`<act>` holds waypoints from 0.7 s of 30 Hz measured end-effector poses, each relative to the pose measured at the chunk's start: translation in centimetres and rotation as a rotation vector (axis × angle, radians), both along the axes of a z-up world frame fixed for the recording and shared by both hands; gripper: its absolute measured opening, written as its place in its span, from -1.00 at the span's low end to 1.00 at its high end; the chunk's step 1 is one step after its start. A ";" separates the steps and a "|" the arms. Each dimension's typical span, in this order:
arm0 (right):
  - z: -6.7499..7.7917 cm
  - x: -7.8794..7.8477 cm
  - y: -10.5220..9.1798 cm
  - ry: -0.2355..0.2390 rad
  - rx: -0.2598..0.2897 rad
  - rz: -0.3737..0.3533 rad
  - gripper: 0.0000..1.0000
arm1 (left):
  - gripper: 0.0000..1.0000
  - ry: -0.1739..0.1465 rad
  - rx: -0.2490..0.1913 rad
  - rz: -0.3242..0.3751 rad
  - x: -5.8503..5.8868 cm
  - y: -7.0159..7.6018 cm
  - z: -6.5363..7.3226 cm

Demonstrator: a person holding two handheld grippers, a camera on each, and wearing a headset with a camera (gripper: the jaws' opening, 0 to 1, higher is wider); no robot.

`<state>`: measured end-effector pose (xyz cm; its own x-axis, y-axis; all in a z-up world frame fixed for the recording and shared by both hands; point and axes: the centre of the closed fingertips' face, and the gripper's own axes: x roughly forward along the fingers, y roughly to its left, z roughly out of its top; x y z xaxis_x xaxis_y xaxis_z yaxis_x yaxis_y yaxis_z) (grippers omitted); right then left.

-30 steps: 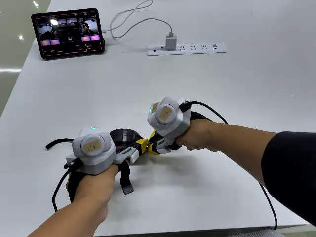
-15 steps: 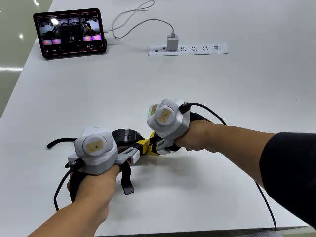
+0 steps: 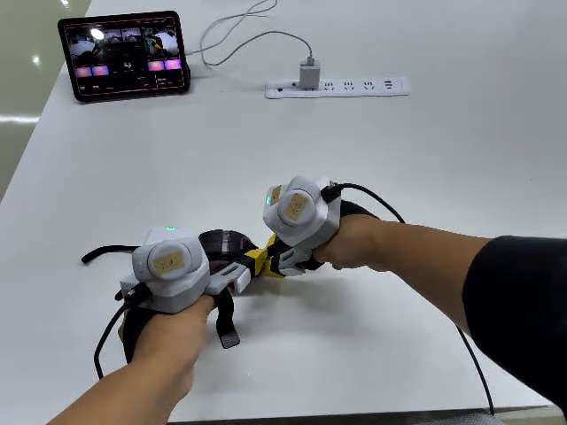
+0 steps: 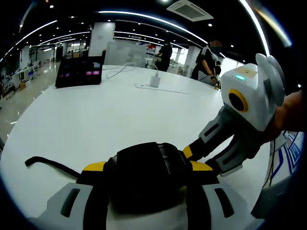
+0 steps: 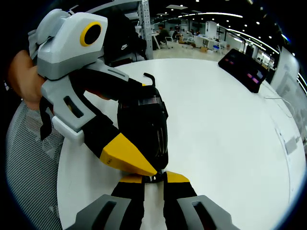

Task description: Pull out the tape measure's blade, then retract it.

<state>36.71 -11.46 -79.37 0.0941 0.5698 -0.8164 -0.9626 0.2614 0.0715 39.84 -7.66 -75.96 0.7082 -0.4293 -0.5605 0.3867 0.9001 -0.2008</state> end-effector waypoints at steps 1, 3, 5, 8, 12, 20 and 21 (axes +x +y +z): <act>0.0 0.0 0.0 0.000 0.000 -0.001 -0.79 | 0.22 0.000 0.000 0.000 0.0 0.0 0.0; 0.0 0.0 0.0 -0.003 0.000 -0.003 -0.79 | 0.22 0.001 0.003 -0.001 0.0 0.0 0.0; 0.0 0.0 0.0 -0.008 -0.002 -0.001 -0.78 | 0.22 0.000 0.004 -0.001 0.0 0.0 0.0; 0.0 0.0 0.0 -0.015 -0.002 0.003 -0.78 | 0.23 0.000 0.011 0.001 0.0 0.0 0.0; 0.0 0.1 0.0 -0.022 -0.010 0.012 -0.78 | 0.23 0.005 0.012 0.000 -0.1 0.0 0.0; 0.0 0.2 0.1 -0.028 -0.011 0.019 -0.77 | 0.24 0.027 0.016 -0.035 -0.1 0.0 0.0; 0.0 0.2 0.1 -0.029 -0.012 0.017 -0.77 | 0.24 0.032 0.017 -0.041 0.0 0.0 0.0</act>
